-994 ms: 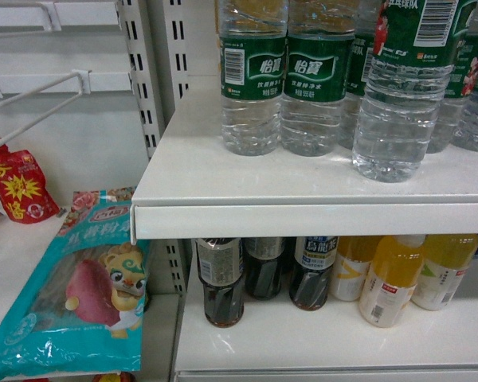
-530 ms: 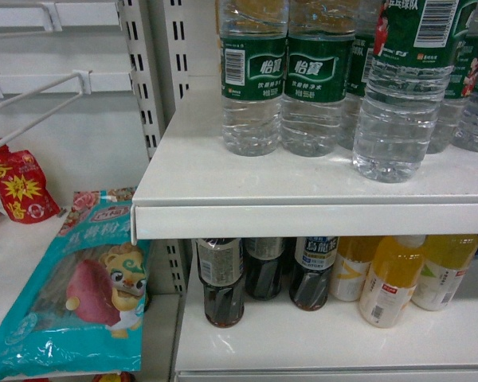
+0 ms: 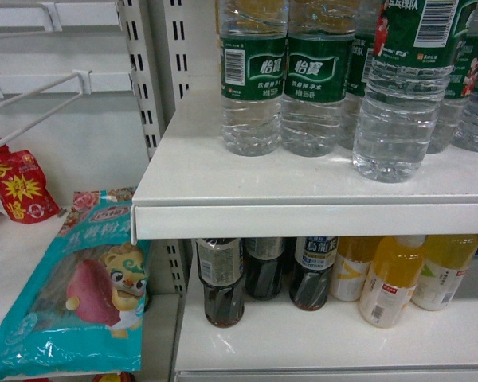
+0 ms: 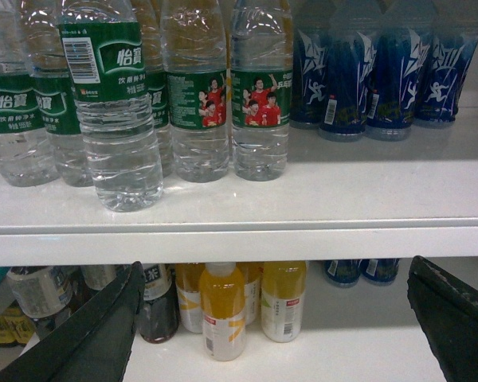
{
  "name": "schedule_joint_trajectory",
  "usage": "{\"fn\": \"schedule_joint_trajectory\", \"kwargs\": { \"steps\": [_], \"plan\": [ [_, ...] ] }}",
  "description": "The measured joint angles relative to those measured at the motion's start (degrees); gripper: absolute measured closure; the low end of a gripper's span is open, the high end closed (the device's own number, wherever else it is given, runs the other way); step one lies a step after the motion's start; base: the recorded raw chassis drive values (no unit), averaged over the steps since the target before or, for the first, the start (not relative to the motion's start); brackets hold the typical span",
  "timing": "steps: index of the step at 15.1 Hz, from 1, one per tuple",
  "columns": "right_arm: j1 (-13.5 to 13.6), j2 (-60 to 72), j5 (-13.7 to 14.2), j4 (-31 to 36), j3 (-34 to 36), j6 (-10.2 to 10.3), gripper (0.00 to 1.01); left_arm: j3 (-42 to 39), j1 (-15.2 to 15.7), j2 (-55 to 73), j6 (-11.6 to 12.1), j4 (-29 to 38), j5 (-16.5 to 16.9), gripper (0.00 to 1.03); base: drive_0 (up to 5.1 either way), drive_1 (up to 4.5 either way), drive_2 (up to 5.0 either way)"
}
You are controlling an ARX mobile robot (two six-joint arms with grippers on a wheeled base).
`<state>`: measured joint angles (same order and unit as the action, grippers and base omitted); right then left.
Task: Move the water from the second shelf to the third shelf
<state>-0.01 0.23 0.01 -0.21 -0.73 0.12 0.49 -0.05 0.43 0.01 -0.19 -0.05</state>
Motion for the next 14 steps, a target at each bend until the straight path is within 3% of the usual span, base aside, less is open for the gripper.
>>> {"fn": "schedule_joint_trajectory", "kwargs": {
  "steps": [14],
  "plan": [
    [0.0, 0.0, 0.0, 0.0, 0.0, 0.0, 0.03, 0.0, 0.0, 0.0, 0.0, 0.0, 0.0, 0.05, 0.0, 0.0, 0.0]
  ]
}}
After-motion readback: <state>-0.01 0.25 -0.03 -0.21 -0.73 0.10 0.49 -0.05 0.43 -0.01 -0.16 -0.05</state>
